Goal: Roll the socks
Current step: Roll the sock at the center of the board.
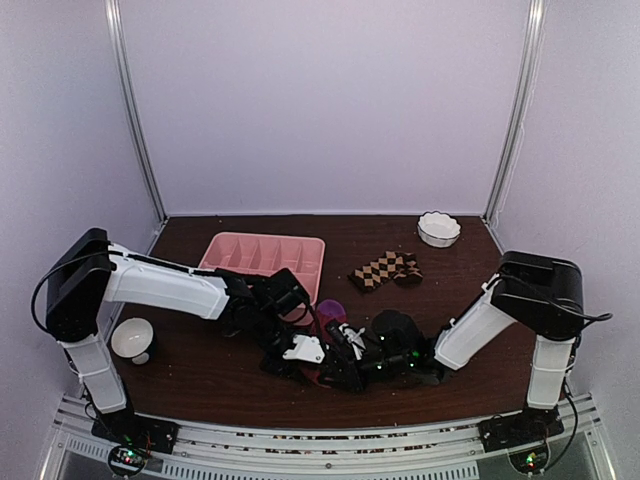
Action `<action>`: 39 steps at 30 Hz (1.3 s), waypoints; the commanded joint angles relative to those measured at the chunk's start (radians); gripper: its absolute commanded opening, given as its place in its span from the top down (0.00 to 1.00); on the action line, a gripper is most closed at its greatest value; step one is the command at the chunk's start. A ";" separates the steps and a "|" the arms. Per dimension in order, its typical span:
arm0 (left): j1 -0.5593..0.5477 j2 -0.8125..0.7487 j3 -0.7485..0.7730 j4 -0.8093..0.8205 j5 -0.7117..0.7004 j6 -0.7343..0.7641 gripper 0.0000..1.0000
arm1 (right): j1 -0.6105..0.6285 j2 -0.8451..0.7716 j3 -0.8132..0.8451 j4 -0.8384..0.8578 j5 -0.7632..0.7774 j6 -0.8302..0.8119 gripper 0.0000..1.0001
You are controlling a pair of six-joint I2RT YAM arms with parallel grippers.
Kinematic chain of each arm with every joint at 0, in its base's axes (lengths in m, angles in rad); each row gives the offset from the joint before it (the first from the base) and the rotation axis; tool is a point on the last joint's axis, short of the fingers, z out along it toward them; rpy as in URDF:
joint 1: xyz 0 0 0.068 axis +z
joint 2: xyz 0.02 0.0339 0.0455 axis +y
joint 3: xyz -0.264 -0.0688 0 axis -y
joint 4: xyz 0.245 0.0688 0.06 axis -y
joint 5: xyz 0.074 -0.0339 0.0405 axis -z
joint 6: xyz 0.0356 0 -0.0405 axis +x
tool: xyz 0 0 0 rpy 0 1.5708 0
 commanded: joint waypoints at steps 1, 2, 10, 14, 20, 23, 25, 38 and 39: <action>0.008 0.030 -0.004 0.005 -0.038 0.023 0.66 | 0.015 0.078 -0.086 -0.351 0.008 0.022 1.00; 0.008 0.030 -0.010 0.013 -0.046 0.022 0.66 | 0.015 0.077 -0.087 -0.351 0.008 0.023 1.00; 0.011 0.057 0.009 0.023 -0.100 0.025 0.66 | 0.015 0.076 -0.086 -0.354 -0.006 0.021 1.00; 0.011 0.075 0.001 0.015 -0.114 0.039 0.67 | 0.015 0.067 -0.091 -0.357 -0.009 0.020 1.00; 0.011 0.114 -0.001 0.020 -0.155 0.049 0.71 | 0.014 0.061 -0.093 -0.359 -0.023 0.019 1.00; 0.011 0.128 -0.002 0.026 -0.178 0.060 0.72 | 0.013 0.058 -0.101 -0.346 -0.039 0.025 1.00; 0.010 0.140 0.001 0.025 -0.197 0.069 0.74 | 0.012 0.056 -0.110 -0.324 -0.058 0.035 1.00; 0.012 0.271 0.098 -0.177 -0.124 0.066 1.00 | 0.009 -0.054 -0.195 -0.226 -0.006 0.048 0.78; 0.013 0.278 0.102 -0.187 -0.115 0.059 0.99 | 0.008 -0.072 -0.207 -0.219 0.008 0.047 0.77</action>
